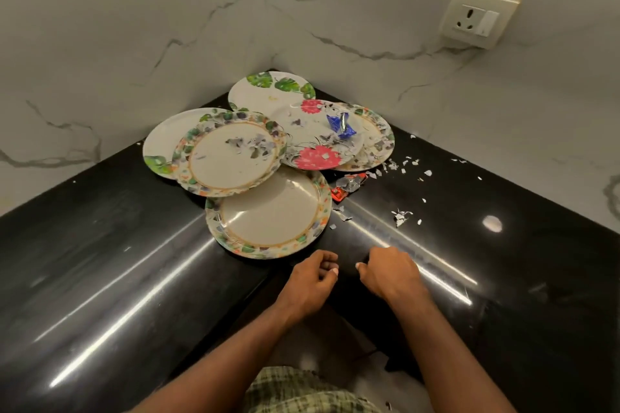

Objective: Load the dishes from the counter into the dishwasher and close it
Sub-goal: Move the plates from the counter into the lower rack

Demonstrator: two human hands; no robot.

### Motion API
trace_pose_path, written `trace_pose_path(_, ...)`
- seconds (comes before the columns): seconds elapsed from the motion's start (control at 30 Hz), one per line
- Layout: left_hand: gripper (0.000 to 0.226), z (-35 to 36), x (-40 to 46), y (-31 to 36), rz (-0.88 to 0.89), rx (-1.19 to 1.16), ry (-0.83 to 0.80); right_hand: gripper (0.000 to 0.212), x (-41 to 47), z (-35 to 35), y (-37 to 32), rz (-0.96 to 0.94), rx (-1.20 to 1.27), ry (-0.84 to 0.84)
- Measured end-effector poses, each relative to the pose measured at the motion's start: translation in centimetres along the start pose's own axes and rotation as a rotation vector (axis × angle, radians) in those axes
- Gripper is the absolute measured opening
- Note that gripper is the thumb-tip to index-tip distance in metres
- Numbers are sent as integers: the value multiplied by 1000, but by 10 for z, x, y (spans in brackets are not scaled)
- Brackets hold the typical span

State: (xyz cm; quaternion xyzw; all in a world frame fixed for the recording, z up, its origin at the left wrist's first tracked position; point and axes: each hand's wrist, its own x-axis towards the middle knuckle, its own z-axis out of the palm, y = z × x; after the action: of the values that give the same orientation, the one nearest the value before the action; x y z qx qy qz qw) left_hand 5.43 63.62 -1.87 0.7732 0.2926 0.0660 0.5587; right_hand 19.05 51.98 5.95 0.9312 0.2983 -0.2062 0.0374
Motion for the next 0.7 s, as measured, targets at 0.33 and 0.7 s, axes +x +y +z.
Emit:
trace_pose_path(0.33,20,-12,17,14,-89,-256,156,54,33,-9,-29,-27,-120,-156)
trace_pose_path(0.7,49,-107,74,40,-365,-1232,621,50,35,-7,-27,-63,-166,-146)
